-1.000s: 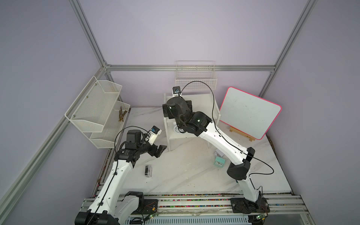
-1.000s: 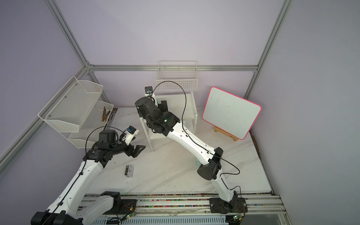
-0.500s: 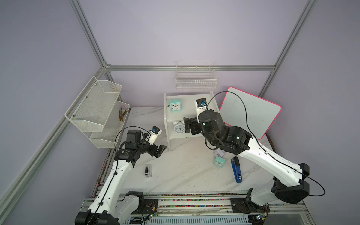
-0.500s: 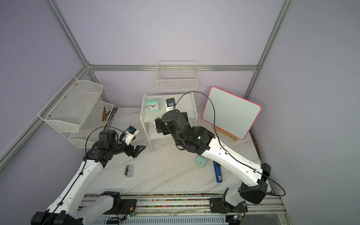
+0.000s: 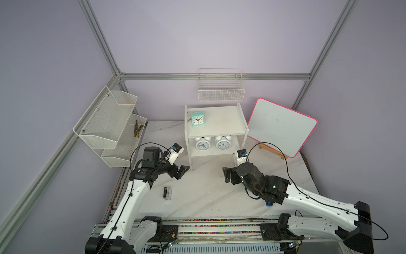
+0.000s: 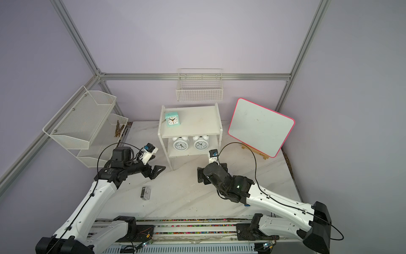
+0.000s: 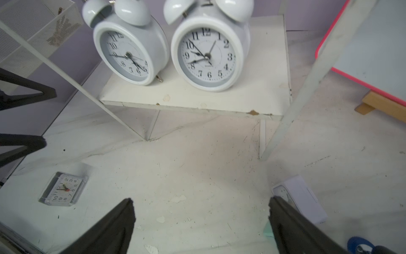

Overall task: Place the alarm clocks on the shelf by style
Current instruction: Pick up the alarm from the center of the board.

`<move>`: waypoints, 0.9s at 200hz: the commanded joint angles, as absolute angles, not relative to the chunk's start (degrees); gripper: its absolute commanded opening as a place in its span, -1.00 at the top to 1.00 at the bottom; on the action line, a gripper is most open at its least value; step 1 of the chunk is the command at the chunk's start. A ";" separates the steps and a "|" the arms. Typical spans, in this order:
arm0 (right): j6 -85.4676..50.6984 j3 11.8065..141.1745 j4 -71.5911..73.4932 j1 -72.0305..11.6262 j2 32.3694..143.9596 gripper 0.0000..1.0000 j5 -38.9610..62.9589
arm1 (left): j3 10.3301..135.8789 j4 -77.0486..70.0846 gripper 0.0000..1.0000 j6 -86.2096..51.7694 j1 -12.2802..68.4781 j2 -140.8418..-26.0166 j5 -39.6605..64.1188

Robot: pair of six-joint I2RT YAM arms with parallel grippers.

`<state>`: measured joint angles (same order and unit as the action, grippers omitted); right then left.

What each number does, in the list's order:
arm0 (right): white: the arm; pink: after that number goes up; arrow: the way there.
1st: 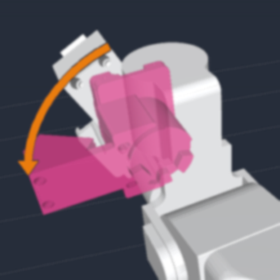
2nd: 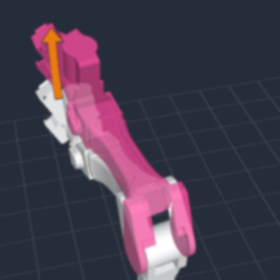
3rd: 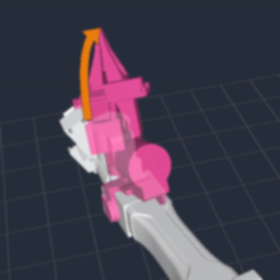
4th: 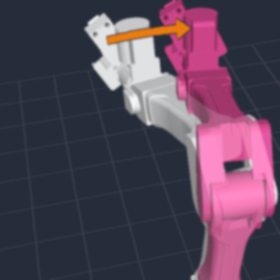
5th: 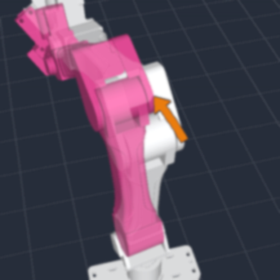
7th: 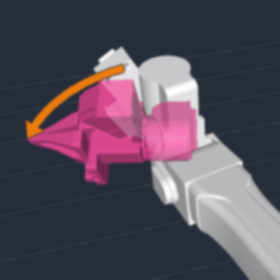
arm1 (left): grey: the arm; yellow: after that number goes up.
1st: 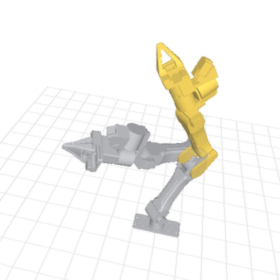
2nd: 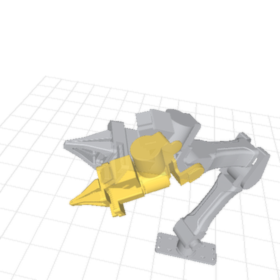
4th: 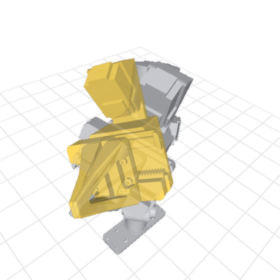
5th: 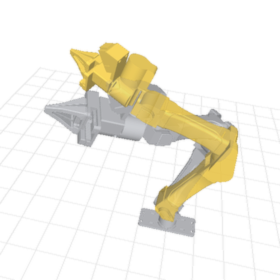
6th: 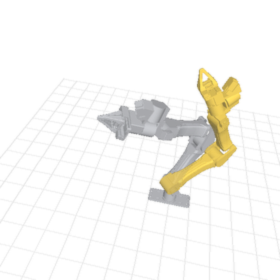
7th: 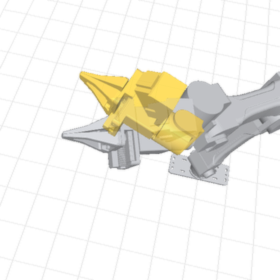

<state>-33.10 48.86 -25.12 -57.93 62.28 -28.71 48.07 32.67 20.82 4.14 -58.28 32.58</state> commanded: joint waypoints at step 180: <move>-73.45 39.34 -29.18 -58.01 80.83 -0.99 -50.97 | 45.42 42.36 -1.00 33.22 14.30 -57.61 42.67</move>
